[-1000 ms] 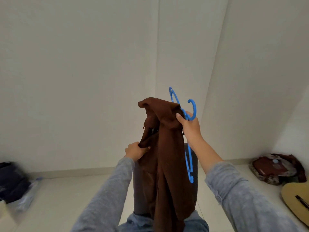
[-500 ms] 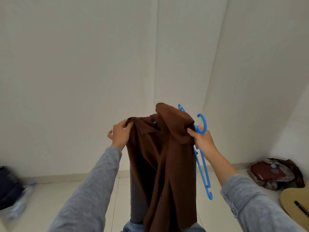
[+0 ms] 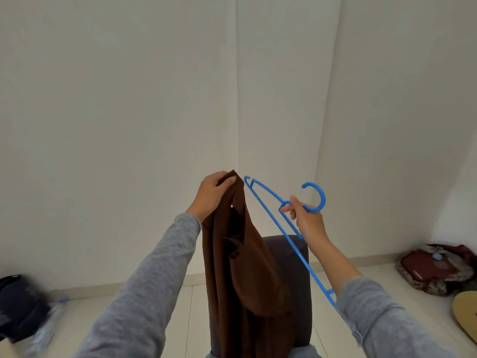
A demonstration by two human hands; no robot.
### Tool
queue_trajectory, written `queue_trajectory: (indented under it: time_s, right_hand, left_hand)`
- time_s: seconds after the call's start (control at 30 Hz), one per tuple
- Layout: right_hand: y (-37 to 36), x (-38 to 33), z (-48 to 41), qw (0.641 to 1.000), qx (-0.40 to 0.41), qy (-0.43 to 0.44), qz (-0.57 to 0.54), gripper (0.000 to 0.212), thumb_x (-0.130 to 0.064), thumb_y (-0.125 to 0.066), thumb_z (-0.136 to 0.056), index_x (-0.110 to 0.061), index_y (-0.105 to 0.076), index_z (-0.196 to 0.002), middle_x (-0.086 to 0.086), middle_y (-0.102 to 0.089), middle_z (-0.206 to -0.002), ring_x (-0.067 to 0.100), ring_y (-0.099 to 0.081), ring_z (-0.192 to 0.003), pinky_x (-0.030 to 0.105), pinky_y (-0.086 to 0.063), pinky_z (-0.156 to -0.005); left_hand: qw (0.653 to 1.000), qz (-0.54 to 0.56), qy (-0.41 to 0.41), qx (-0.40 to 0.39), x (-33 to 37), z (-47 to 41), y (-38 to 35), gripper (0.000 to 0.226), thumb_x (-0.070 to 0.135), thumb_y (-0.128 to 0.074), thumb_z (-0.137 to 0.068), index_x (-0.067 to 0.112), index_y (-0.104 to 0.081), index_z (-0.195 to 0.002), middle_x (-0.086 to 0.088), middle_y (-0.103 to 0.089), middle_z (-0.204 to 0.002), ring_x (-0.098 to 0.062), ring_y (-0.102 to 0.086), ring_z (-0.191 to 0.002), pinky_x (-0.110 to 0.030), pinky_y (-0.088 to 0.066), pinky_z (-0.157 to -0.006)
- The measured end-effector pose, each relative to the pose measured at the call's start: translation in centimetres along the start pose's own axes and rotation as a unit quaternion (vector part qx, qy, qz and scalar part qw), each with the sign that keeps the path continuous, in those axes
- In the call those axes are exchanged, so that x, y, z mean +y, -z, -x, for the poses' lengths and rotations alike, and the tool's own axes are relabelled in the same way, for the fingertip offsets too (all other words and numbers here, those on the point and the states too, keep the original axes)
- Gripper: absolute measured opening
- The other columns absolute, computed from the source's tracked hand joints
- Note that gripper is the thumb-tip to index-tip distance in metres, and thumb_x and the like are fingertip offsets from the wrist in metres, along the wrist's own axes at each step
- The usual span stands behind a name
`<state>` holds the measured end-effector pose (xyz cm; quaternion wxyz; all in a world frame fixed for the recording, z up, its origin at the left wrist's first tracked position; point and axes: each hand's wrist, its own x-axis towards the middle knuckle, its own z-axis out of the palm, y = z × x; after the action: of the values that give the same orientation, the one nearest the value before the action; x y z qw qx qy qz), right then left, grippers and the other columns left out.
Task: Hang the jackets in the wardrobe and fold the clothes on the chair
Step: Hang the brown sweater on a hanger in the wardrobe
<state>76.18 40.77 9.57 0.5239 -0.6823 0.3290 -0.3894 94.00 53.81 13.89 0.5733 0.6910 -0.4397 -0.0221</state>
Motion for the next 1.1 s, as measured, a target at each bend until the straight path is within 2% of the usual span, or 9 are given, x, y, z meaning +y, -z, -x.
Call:
queue_trajectory:
  time_s: [0.13,0.23,0.33,0.43,0.57,0.73,0.83,1.0,1.1]
  right_hand:
    - [0.2,-2.6,-0.1,0.993,0.040,0.004,-0.109,0.045,-0.041,-0.047,-0.095,-0.014,-0.062,-0.063,-0.013,-0.036,-0.049,0.004,-0.031,-0.048,0.019,-0.029,-0.051]
    - [0.1,-4.7,-0.2,0.977,0.042,0.009,-0.207,0.047,-0.044,-0.048,-0.094,-0.015,-0.053,-0.056,-0.011,-0.031,-0.040,0.004,-0.026,-0.039,0.018,-0.025,-0.043]
    - [-0.4,-6.8,-0.1,0.954,0.035,0.020,-0.299,0.049,-0.043,-0.050,-0.093,-0.017,-0.049,-0.052,-0.009,-0.034,-0.040,0.004,-0.025,-0.037,0.017,-0.022,-0.039]
    - [-0.8,-8.4,0.0,0.926,0.033,0.029,-0.374,0.050,-0.041,-0.051,-0.093,-0.018,-0.047,-0.049,-0.008,-0.039,-0.043,0.005,-0.025,-0.037,0.017,-0.021,-0.038]
    - [-1.1,-9.4,0.2,0.907,0.036,0.053,-0.416,0.050,-0.041,-0.048,-0.095,-0.015,-0.040,-0.052,-0.006,-0.035,-0.042,0.007,-0.023,-0.037,0.018,-0.020,-0.038]
    - [-1.2,-10.1,0.8,0.872,0.036,0.069,-0.484,0.058,-0.039,-0.046,-0.096,-0.018,-0.040,-0.043,-0.006,-0.030,-0.039,0.007,-0.022,-0.035,0.018,-0.020,-0.037]
    - [-1.3,-9.8,0.9,0.867,0.061,0.071,-0.488,0.057,-0.039,-0.045,-0.096,-0.018,-0.039,-0.043,-0.006,-0.029,-0.039,0.007,-0.022,-0.036,0.019,-0.020,-0.038]
    - [-1.1,-8.3,0.8,0.926,0.089,0.145,-0.336,0.056,-0.037,-0.043,-0.098,-0.013,-0.037,-0.047,-0.007,-0.035,-0.038,0.005,-0.029,-0.037,0.015,-0.030,-0.041]
    - [-0.8,-8.5,0.8,0.933,0.074,0.173,-0.307,0.055,-0.034,-0.043,-0.098,-0.012,-0.039,-0.048,-0.006,-0.038,-0.039,0.004,-0.032,-0.037,0.014,-0.030,-0.041]
  left_hand:
    - [0.999,-0.011,0.033,-0.008,0.2,-0.1,-0.1,0.025,0.025,-0.060,-0.091,0.008,-0.065,-0.074,-0.001,-0.060,-0.066,-0.009,-0.053,-0.060,-0.017,-0.043,-0.059]
    - [0.997,-0.035,0.074,0.014,-0.1,-0.4,-0.4,0.030,0.025,-0.066,-0.086,-0.001,-0.065,-0.072,-0.008,-0.060,-0.066,-0.013,-0.053,-0.058,-0.019,-0.043,-0.055]
    - [0.991,-0.077,0.109,0.009,0.0,-0.6,-1.3,0.029,0.021,-0.068,-0.084,-0.006,-0.065,-0.072,-0.011,-0.058,-0.065,-0.015,-0.052,-0.057,-0.019,-0.041,-0.052]
    - [0.983,-0.123,0.139,-0.007,-0.1,-0.5,-2.3,0.025,0.017,-0.068,-0.081,0.003,-0.057,-0.064,-0.010,-0.049,-0.061,-0.016,-0.045,-0.054,-0.024,-0.037,-0.051]
    - [0.976,-0.153,0.157,-0.017,-0.1,-0.5,-3.1,0.028,0.013,-0.066,-0.080,0.005,-0.050,-0.058,-0.006,-0.043,-0.055,-0.015,-0.040,-0.050,-0.024,-0.033,-0.048]
    - [0.976,-0.132,0.169,-0.024,0.7,-0.7,-3.4,0.035,0.014,-0.068,-0.080,0.007,-0.047,-0.053,-0.004,-0.041,-0.051,-0.013,-0.037,-0.046,-0.020,-0.033,-0.045]
    - [0.979,-0.099,0.180,-0.018,1.4,-0.9,-3.0,0.028,0.017,-0.069,-0.080,0.006,-0.053,-0.060,-0.005,-0.046,-0.055,-0.013,-0.042,-0.049,-0.019,-0.036,-0.046]
    - [0.985,-0.044,0.166,-0.006,3.3,-1.5,-1.2,0.023,0.018,-0.072,-0.077,-0.004,-0.066,-0.071,-0.014,-0.056,-0.068,-0.021,-0.051,-0.063,-0.030,-0.041,-0.060]
    - [0.986,-0.015,0.163,-0.007,4.5,-1.5,-0.3,0.029,0.019,-0.072,-0.078,-0.010,-0.069,-0.085,-0.020,-0.066,-0.080,-0.023,-0.059,-0.069,-0.031,-0.049,-0.066]
